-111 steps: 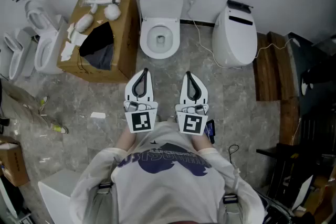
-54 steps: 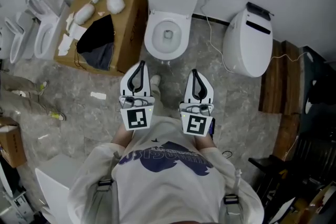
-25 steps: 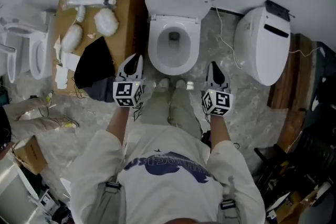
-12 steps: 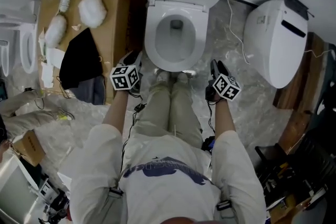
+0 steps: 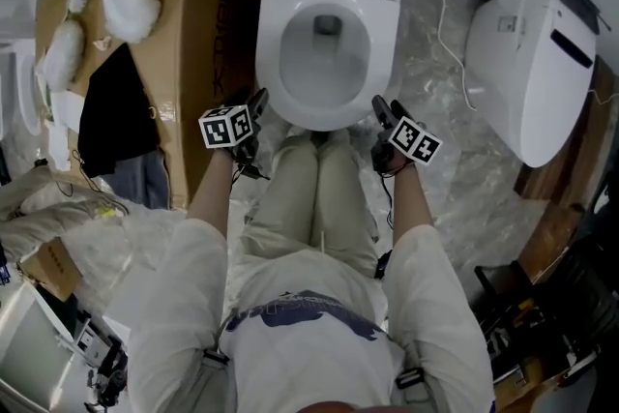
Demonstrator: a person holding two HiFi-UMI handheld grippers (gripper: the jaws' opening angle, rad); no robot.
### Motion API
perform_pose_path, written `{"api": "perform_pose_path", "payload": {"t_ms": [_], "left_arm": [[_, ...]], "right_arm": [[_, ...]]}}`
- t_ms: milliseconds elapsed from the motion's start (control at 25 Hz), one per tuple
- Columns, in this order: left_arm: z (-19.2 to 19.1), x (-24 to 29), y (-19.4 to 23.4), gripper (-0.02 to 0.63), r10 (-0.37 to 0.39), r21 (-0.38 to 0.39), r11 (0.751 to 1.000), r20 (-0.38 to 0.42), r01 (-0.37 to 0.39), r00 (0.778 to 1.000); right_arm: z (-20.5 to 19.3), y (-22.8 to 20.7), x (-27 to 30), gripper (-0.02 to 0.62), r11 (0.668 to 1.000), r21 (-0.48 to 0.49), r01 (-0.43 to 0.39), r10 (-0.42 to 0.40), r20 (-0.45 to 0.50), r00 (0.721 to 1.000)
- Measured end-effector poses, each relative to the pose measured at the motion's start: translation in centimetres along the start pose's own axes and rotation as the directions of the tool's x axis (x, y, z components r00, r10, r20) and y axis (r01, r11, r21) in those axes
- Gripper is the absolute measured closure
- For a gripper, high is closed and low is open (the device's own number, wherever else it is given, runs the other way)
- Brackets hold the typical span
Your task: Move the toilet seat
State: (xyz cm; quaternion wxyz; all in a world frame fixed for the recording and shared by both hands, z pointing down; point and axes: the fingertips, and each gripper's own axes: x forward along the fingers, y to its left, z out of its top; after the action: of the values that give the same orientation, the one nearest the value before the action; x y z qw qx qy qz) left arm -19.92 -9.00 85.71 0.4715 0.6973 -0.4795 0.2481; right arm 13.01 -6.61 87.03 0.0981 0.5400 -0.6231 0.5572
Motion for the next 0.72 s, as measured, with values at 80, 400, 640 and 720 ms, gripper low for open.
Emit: {"api": "perform_pose_path", "payload": {"t_ms": [80, 400, 640, 720], "left_arm": [[-1.3, 1.0, 0.1, 0.393, -0.017, -0.025, 1.0, -0.039, 0.016, 0.999], [-4.0, 3.3, -1.0, 0.377, -0.061, -0.124, 0.991, -0.102, 0.048, 0.993], [-3.9, 3.3, -1.1, 0.376, -0.083, -0.138, 0.988, -0.106, 0.067, 0.991], [-3.9, 3.3, -1.2, 0.376, -0.088, -0.139, 0.988, -0.11, 0.072, 0.99]], "right_arm": [[-0.8, 0.0, 0.9, 0.301, 1.0, -0.006, -0.01, 0.01, -0.035, 0.999], [-2.2, -0.1, 2.3, 0.301, 0.996, 0.078, -0.046, 0.052, -0.079, 0.995], [-2.4, 0.1, 2.6, 0.321, 0.989, 0.124, -0.085, 0.094, -0.072, 0.993], [-2.3, 0.0, 2.6, 0.324, 0.985, 0.147, -0.095, 0.104, -0.059, 0.993]]}}
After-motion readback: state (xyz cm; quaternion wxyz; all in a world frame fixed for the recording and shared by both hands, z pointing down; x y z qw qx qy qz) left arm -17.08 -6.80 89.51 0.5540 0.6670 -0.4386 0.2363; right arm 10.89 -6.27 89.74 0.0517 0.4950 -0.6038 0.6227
